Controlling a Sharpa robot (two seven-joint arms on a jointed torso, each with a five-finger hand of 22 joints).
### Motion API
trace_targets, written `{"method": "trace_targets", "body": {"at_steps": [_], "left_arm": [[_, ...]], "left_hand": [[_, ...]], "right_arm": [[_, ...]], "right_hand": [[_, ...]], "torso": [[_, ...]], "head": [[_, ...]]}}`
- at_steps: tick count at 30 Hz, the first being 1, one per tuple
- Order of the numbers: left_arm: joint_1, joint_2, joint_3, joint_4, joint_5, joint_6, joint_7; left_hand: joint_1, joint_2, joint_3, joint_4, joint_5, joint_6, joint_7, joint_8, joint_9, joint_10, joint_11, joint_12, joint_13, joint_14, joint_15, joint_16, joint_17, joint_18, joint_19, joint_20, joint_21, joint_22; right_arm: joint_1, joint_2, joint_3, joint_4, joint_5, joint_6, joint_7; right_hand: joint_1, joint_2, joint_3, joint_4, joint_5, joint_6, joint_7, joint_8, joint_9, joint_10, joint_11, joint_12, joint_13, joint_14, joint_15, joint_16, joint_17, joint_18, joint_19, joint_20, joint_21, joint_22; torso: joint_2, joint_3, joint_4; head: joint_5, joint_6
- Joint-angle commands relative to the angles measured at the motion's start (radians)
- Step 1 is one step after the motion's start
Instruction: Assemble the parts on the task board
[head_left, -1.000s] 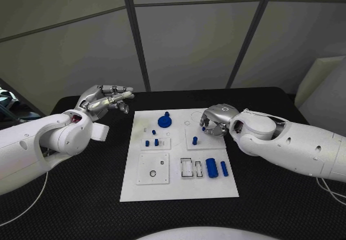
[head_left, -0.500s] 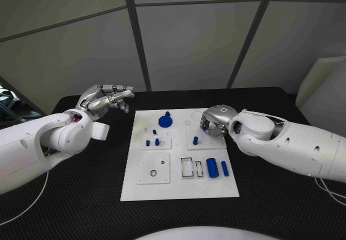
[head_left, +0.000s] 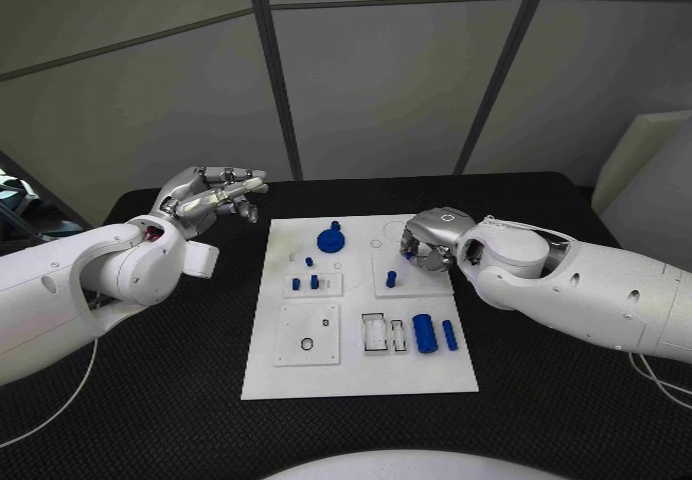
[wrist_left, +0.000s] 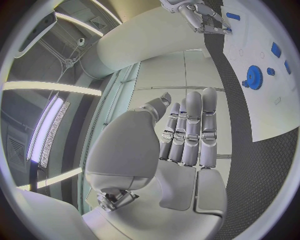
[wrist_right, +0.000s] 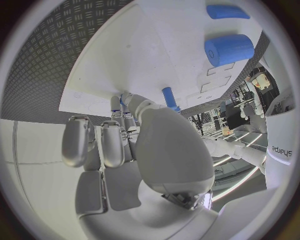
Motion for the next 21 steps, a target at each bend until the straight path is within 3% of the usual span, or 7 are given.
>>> {"method": "trace_targets", "body": {"at_steps": [1, 13, 21], "left_arm": [[0.001, 0.001, 0.001, -0.001, 0.007, 0.013, 0.003], [0.001, 0.003, 0.001, -0.008, 0.007, 0.016, -0.005], [0.001, 0.003, 0.001, -0.011, 0.007, 0.017, -0.01]], "left_hand": [[-0.003, 0.001, -0.009, -0.003, -0.001, -0.004, 0.003, -0.006, -0.001, -0.01, 0.002, 0.004, 0.002, 0.001, 0.006, -0.005, -0.002, -0.011, 0.004, 0.005, -0.008, -0.003], [0.001, 0.002, -0.014, -0.005, -0.001, -0.008, 0.004, -0.007, -0.001, -0.015, 0.003, 0.005, 0.001, 0.0, 0.006, -0.006, -0.004, -0.011, 0.006, 0.005, -0.013, -0.006], [0.001, 0.004, -0.018, -0.004, -0.001, -0.011, 0.006, -0.008, -0.001, -0.019, 0.005, 0.006, 0.001, -0.001, 0.008, -0.007, -0.007, -0.011, 0.007, 0.006, -0.016, -0.01]], "right_arm": [[0.0, -0.008, 0.0, 0.011, -0.004, -0.046, 0.003], [0.001, -0.038, 0.002, 0.066, 0.005, -0.099, 0.006], [0.002, -0.08, 0.008, 0.149, 0.017, -0.107, -0.005]], "right_hand": [[0.001, 0.01, 0.009, -0.003, -0.007, 0.008, -0.001, 0.002, 0.002, 0.009, 0.001, -0.007, -0.002, 0.051, -0.004, 0.007, 0.001, 0.004, 0.008, -0.003, 0.007, 0.003], [-0.002, 0.008, 0.014, -0.009, -0.006, 0.009, 0.0, 0.001, 0.002, 0.011, 0.001, -0.012, -0.004, 0.051, -0.004, 0.008, 0.002, 0.003, 0.011, -0.003, 0.01, 0.008], [-0.006, 0.006, 0.017, -0.011, -0.005, 0.01, 0.001, 0.0, 0.002, 0.013, 0.001, -0.014, -0.006, 0.052, -0.004, 0.009, 0.002, 0.002, 0.011, -0.003, 0.012, 0.01]], "torso": [[-0.001, 0.0006, 0.0005], [-0.001, 0.0, 0.0002], [-0.003, -0.001, 0.0004]], "head": [[0.002, -0.001], [0.003, 0.003], [0.008, 0.003]]}}
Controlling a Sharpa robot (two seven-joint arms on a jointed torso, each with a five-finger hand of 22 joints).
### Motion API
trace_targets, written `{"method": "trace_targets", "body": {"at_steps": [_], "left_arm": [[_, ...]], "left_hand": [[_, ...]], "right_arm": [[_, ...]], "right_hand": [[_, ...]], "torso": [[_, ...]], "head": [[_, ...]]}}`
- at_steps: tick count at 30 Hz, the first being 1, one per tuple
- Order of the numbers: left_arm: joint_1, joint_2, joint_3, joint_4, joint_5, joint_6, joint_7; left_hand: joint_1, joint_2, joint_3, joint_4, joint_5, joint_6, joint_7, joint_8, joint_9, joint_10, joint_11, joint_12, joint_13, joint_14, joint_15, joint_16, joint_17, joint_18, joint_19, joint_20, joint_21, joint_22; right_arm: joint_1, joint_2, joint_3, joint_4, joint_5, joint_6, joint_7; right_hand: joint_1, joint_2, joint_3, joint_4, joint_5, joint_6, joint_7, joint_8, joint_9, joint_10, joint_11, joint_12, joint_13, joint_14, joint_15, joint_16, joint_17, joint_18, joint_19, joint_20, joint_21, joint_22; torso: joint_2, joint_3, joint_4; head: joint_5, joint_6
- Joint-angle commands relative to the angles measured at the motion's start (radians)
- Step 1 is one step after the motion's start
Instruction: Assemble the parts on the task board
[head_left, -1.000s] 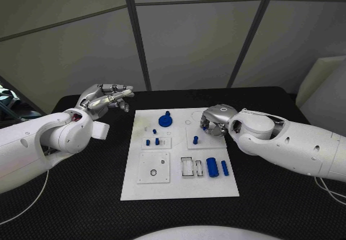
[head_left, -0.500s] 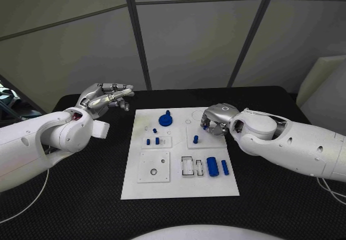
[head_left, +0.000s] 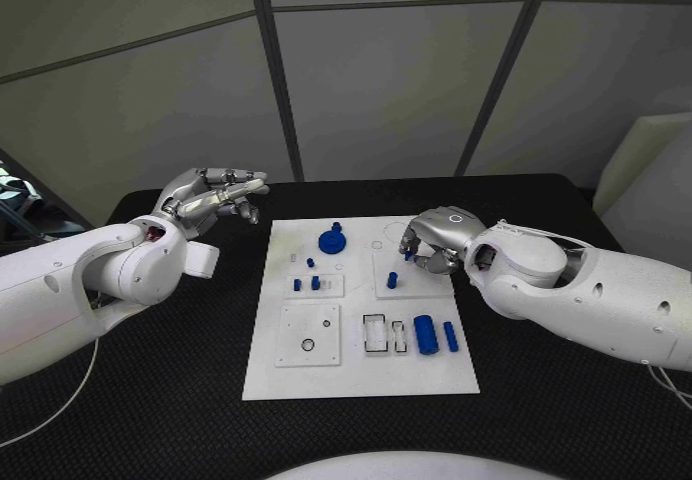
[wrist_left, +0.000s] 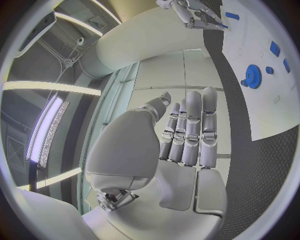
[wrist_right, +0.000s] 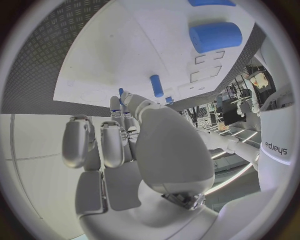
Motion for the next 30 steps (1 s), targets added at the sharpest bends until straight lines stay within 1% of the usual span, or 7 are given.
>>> {"method": "trace_targets", "body": {"at_steps": [1, 4, 9, 12, 16, 24, 30], "left_arm": [[0.001, 0.001, 0.001, -0.001, 0.006, 0.011, -0.002], [0.001, 0.004, 0.001, -0.005, 0.006, 0.012, -0.003], [0.001, 0.018, 0.001, -0.02, 0.006, 0.015, -0.006], [0.002, 0.029, 0.001, -0.031, 0.01, 0.016, -0.007], [0.002, 0.05, 0.001, -0.047, 0.018, 0.015, -0.008], [0.003, 0.085, 0.0, -0.063, 0.023, 0.015, -0.008], [0.003, 0.097, -0.001, -0.066, 0.024, 0.021, -0.008]], "left_hand": [[0.001, 0.004, -0.008, 0.0, -0.001, -0.008, 0.002, -0.004, -0.001, -0.009, 0.001, 0.006, 0.001, -0.001, 0.008, -0.003, -0.002, -0.011, 0.003, 0.002, -0.005, -0.001], [0.001, 0.004, -0.008, 0.0, -0.001, -0.008, 0.002, -0.004, -0.001, -0.009, 0.001, 0.006, 0.001, -0.001, 0.008, -0.003, -0.002, -0.011, 0.003, 0.002, -0.005, -0.001], [0.0, 0.005, -0.012, 0.001, -0.001, -0.01, 0.003, -0.004, -0.001, -0.011, 0.002, 0.006, 0.001, -0.002, 0.008, -0.004, -0.003, -0.011, 0.003, 0.003, -0.007, -0.003], [-0.002, 0.005, -0.014, 0.002, -0.001, -0.01, 0.003, -0.004, -0.001, -0.012, 0.002, 0.007, 0.001, -0.002, 0.009, -0.004, -0.004, -0.012, 0.004, 0.003, -0.008, -0.004], [-0.003, 0.006, -0.015, 0.003, -0.001, -0.01, 0.004, -0.004, -0.001, -0.013, 0.003, 0.008, 0.001, -0.002, 0.009, -0.004, -0.004, -0.012, 0.004, 0.003, -0.009, -0.005], [-0.003, 0.009, -0.018, 0.004, -0.001, -0.009, 0.003, -0.003, 0.0, -0.012, 0.002, 0.011, 0.002, -0.002, 0.009, -0.005, -0.005, -0.011, 0.005, 0.004, -0.012, -0.007], [-0.001, 0.012, -0.019, 0.003, -0.001, -0.008, 0.002, -0.001, 0.0, -0.012, 0.001, 0.013, 0.002, -0.003, 0.009, -0.005, -0.006, -0.011, 0.006, 0.004, -0.014, -0.009]], "right_arm": [[0.003, -0.012, 0.007, 0.037, 0.011, -0.032, -0.006], [0.003, -0.02, 0.017, 0.088, 0.017, -0.039, -0.008], [0.004, -0.006, 0.023, 0.138, 0.027, -0.034, -0.006], [0.004, 0.024, 0.024, 0.152, 0.038, -0.028, 0.001], [0.004, 0.07, 0.023, 0.144, 0.048, -0.021, 0.012], [0.001, 0.163, -0.019, 0.097, 0.053, -0.003, 0.04], [-0.024, 0.193, -0.032, 0.076, 0.055, 0.002, 0.055]], "right_hand": [[-0.005, 0.002, 0.006, 0.0, 0.0, 0.009, 0.0, 0.0, 0.0, 0.007, 0.0, -0.006, -0.001, 0.052, -0.004, 0.005, 0.001, 0.002, 0.008, 0.001, 0.006, 0.001], [-0.007, 0.001, 0.006, 0.0, 0.001, 0.01, 0.0, 0.0, 0.0, 0.007, 0.0, -0.007, -0.001, 0.052, -0.004, 0.006, 0.002, 0.002, 0.009, 0.001, 0.008, 0.004], [-0.009, -0.001, 0.007, -0.002, 0.002, 0.01, 0.0, 0.0, 0.0, 0.008, 0.0, -0.008, -0.002, 0.052, -0.004, 0.007, 0.003, 0.002, 0.009, 0.001, 0.009, 0.005], [-0.01, -0.002, 0.008, -0.003, 0.002, 0.01, 0.0, -0.001, 0.0, 0.009, 0.0, -0.009, -0.003, 0.052, -0.004, 0.007, 0.003, 0.002, 0.01, 0.001, 0.009, 0.006], [-0.013, -0.004, 0.011, -0.005, 0.003, 0.008, 0.001, -0.004, -0.001, 0.008, 0.001, -0.013, -0.005, 0.052, -0.003, 0.008, 0.004, 0.001, 0.01, 0.0, 0.01, 0.007], [-0.014, -0.004, 0.013, -0.008, 0.004, 0.007, 0.002, -0.005, -0.001, 0.008, 0.002, -0.015, -0.006, 0.052, -0.003, 0.008, 0.004, 0.001, 0.01, 0.0, 0.01, 0.007], [-0.015, -0.004, 0.016, -0.01, 0.006, 0.006, 0.003, -0.006, -0.002, 0.008, 0.002, -0.017, -0.007, 0.052, -0.002, 0.008, 0.003, 0.001, 0.01, 0.0, 0.01, 0.007]], "torso": [[-0.001, -0.0007, -0.0005], [-0.001, -0.0007, -0.0004], [-0.001, -0.001, 0.0024], [-0.001, -0.0013, -0.0004], [-0.004, -0.0045, 0.0027], [-0.005, -0.0064, 0.0042], [-0.005, -0.0055, 0.0058]], "head": [[0.006, 0.0], [0.013, 0.001], [0.025, 0.004], [0.041, 0.001], [0.058, -0.004], [0.092, -0.016], [0.111, -0.028]]}}
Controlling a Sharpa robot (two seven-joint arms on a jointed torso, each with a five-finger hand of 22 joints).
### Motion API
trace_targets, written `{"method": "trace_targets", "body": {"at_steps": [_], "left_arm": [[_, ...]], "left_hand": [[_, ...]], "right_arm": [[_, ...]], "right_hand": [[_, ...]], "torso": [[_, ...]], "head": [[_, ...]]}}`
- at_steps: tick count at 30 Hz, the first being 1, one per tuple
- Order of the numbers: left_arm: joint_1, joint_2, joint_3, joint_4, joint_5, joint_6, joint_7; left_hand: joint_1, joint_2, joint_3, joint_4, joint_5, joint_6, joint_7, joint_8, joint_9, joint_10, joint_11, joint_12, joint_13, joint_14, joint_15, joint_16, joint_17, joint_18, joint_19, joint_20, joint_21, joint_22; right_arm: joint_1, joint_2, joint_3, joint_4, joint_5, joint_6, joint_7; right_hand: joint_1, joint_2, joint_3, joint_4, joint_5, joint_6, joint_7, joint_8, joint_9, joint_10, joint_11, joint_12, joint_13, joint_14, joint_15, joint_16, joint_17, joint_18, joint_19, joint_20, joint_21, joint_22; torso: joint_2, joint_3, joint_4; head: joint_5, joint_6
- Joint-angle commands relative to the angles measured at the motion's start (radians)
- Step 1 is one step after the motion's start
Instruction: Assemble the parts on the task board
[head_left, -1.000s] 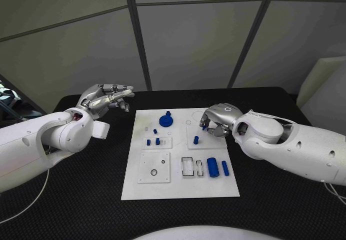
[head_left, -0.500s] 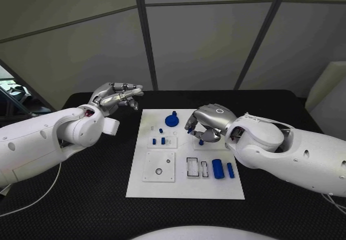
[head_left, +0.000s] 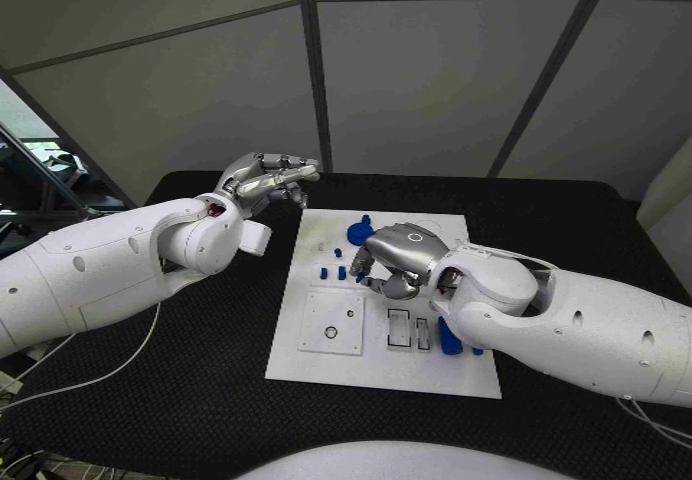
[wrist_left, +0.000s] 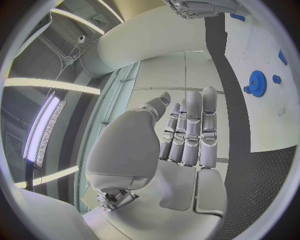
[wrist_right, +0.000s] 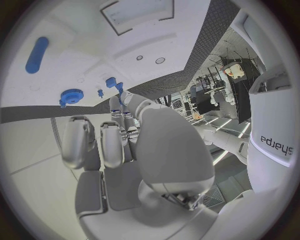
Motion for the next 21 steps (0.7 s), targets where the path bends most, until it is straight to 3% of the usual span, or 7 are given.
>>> {"method": "trace_targets", "body": {"at_steps": [1, 7, 10, 21], "left_arm": [[0.002, 0.006, 0.001, 0.001, 0.01, 0.019, 0.003], [0.002, 0.014, 0.001, -0.003, 0.01, 0.024, 0.004], [0.002, 0.016, 0.001, -0.004, 0.01, 0.027, 0.004], [0.002, 0.02, 0.0, -0.009, 0.01, 0.026, 0.002]], "left_hand": [[0.0, 0.012, -0.005, -0.002, -0.001, -0.005, -0.002, -0.001, 0.0, -0.007, -0.001, 0.005, 0.002, 0.001, 0.005, -0.004, -0.001, -0.011, 0.006, 0.004, -0.006, -0.002], [0.0, 0.012, -0.005, -0.003, -0.001, -0.005, -0.002, -0.001, 0.0, -0.007, -0.002, 0.005, 0.002, 0.0, 0.005, -0.004, -0.002, -0.011, 0.006, 0.004, -0.007, -0.002], [0.0, 0.012, -0.005, -0.003, -0.001, -0.005, -0.002, -0.001, 0.0, -0.007, -0.002, 0.005, 0.002, 0.0, 0.005, -0.004, -0.002, -0.011, 0.006, 0.004, -0.007, -0.002], [-0.001, 0.013, -0.009, -0.001, -0.001, -0.006, -0.001, -0.001, 0.0, -0.009, -0.001, 0.006, 0.002, 0.0, 0.005, -0.005, -0.003, -0.011, 0.006, 0.004, -0.009, -0.004]], "right_arm": [[-0.016, 0.011, -0.004, -0.008, 0.007, 0.01, 0.032], [-0.046, 0.032, -0.007, -0.025, 0.01, 0.014, 0.042], [-0.056, 0.039, -0.008, -0.03, 0.01, 0.016, 0.045], [-0.066, 0.05, -0.008, -0.035, 0.01, 0.04, 0.049]], "right_hand": [[-0.011, 0.0, 0.007, -0.001, 0.006, 0.003, -0.001, -0.004, -0.001, 0.008, 0.002, -0.005, -0.001, 0.052, -0.003, 0.003, 0.001, 0.002, 0.006, -0.003, 0.006, 0.001], [-0.011, 0.0, 0.009, -0.003, 0.007, 0.003, 0.0, -0.004, -0.001, 0.008, 0.002, -0.007, -0.002, 0.052, -0.002, 0.004, 0.002, 0.002, 0.005, -0.003, 0.006, 0.0], [-0.012, 0.0, 0.01, -0.004, 0.007, 0.003, 0.0, -0.005, -0.001, 0.008, 0.003, -0.007, -0.002, 0.052, -0.002, 0.004, 0.002, 0.002, 0.005, -0.003, 0.006, 0.0], [-0.012, 0.0, 0.011, -0.005, 0.008, 0.002, 0.0, -0.005, -0.001, 0.008, 0.003, -0.008, -0.003, 0.052, -0.002, 0.004, 0.002, 0.002, 0.005, -0.003, 0.006, 0.0]], "torso": [[0.001, 0.001, 0.0006], [0.001, 0.0032, -0.0017], [0.001, 0.0019, -0.0014], [0.001, 0.0015, -0.0009]], "head": [[0.01, -0.009], [0.03, -0.021], [0.035, -0.025], [0.052, -0.034]]}}
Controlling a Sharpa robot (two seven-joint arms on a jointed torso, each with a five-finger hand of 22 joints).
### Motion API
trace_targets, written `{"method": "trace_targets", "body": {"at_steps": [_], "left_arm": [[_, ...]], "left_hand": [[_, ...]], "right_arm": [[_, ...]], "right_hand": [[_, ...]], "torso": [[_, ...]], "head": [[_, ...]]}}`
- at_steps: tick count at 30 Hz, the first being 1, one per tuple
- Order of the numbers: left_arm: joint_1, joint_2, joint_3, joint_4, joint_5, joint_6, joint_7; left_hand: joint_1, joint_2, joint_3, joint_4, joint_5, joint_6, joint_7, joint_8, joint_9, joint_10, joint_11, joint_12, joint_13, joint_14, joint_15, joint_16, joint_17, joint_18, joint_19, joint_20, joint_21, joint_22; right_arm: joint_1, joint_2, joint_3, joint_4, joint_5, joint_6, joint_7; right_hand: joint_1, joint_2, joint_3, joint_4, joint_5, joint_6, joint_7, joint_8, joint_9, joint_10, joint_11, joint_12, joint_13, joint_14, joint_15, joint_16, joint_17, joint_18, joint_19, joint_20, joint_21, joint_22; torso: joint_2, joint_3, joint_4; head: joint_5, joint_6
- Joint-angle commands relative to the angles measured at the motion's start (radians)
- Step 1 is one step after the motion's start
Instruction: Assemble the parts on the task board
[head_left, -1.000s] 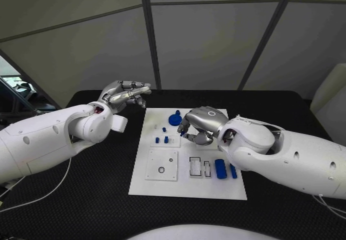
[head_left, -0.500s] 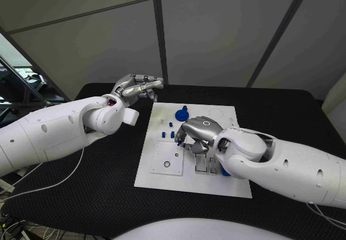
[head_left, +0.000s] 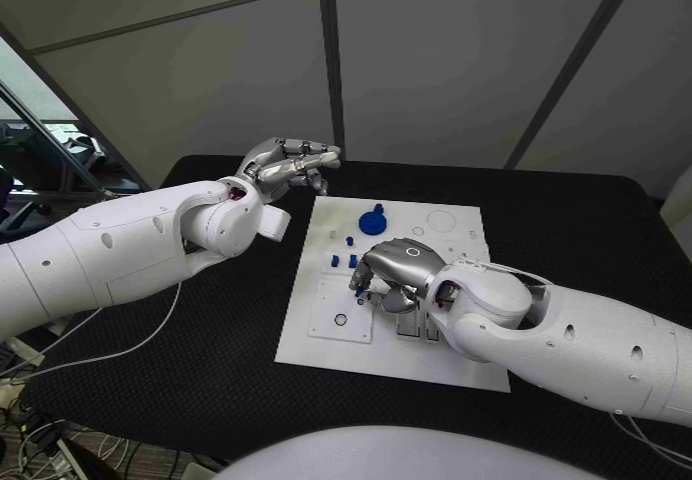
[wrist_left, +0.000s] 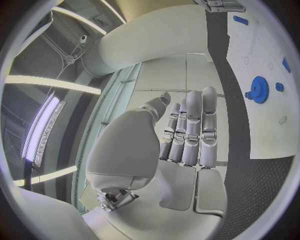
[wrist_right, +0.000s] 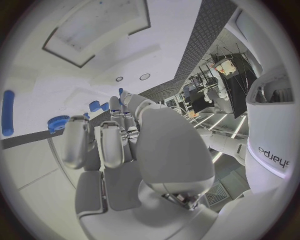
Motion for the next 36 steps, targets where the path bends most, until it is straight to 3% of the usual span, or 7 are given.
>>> {"method": "trace_targets", "body": {"at_steps": [1, 14, 36], "left_arm": [[0.002, 0.002, 0.001, -0.001, 0.007, 0.011, 0.003], [0.002, 0.003, 0.001, -0.004, 0.007, 0.012, 0.003], [0.002, 0.003, 0.001, -0.006, 0.007, 0.016, -0.002]], "left_hand": [[-0.004, 0.014, -0.008, 0.004, -0.001, -0.007, 0.0, -0.001, 0.0, -0.008, 0.002, 0.007, 0.001, -0.001, 0.006, -0.005, -0.002, -0.011, 0.007, 0.004, -0.006, -0.003], [-0.005, 0.015, -0.009, 0.005, -0.001, -0.008, 0.0, -0.001, 0.0, -0.009, 0.002, 0.008, 0.001, -0.001, 0.006, -0.005, -0.003, -0.011, 0.007, 0.004, -0.007, -0.004], [-0.004, 0.015, -0.011, 0.005, -0.001, -0.01, 0.0, -0.002, -0.001, -0.011, 0.003, 0.008, 0.001, -0.001, 0.006, -0.005, -0.003, -0.011, 0.007, 0.005, -0.009, -0.005]], "right_arm": [[0.0, 0.002, 0.0, -0.001, 0.001, 0.023, 0.014], [-0.001, -0.004, 0.0, 0.003, -0.001, 0.049, 0.011], [-0.001, 0.002, 0.0, -0.01, -0.012, 0.069, 0.006]], "right_hand": [[-0.012, 0.0, 0.005, 0.001, 0.004, 0.003, 0.0, -0.005, 0.001, 0.004, -0.001, -0.006, -0.001, 0.052, -0.002, 0.004, 0.001, 0.002, 0.005, -0.003, 0.006, 0.0], [-0.013, 0.001, 0.007, 0.0, 0.005, 0.003, 0.001, -0.005, 0.001, 0.006, 0.0, -0.007, -0.001, 0.052, -0.002, 0.004, 0.001, 0.002, 0.004, -0.003, 0.005, -0.001], [-0.016, 0.001, 0.007, -0.001, 0.005, 0.004, 0.001, -0.005, 0.001, 0.007, 0.0, -0.008, -0.001, 0.052, -0.001, 0.005, 0.001, 0.002, 0.005, -0.003, 0.005, -0.001]], "torso": [[0.0, -0.0013, 0.0001], [-0.001, -0.0009, -0.0004], [-0.001, -0.0011, 0.0004]], "head": [[0.003, -0.002], [0.005, -0.009], [0.005, -0.009]]}}
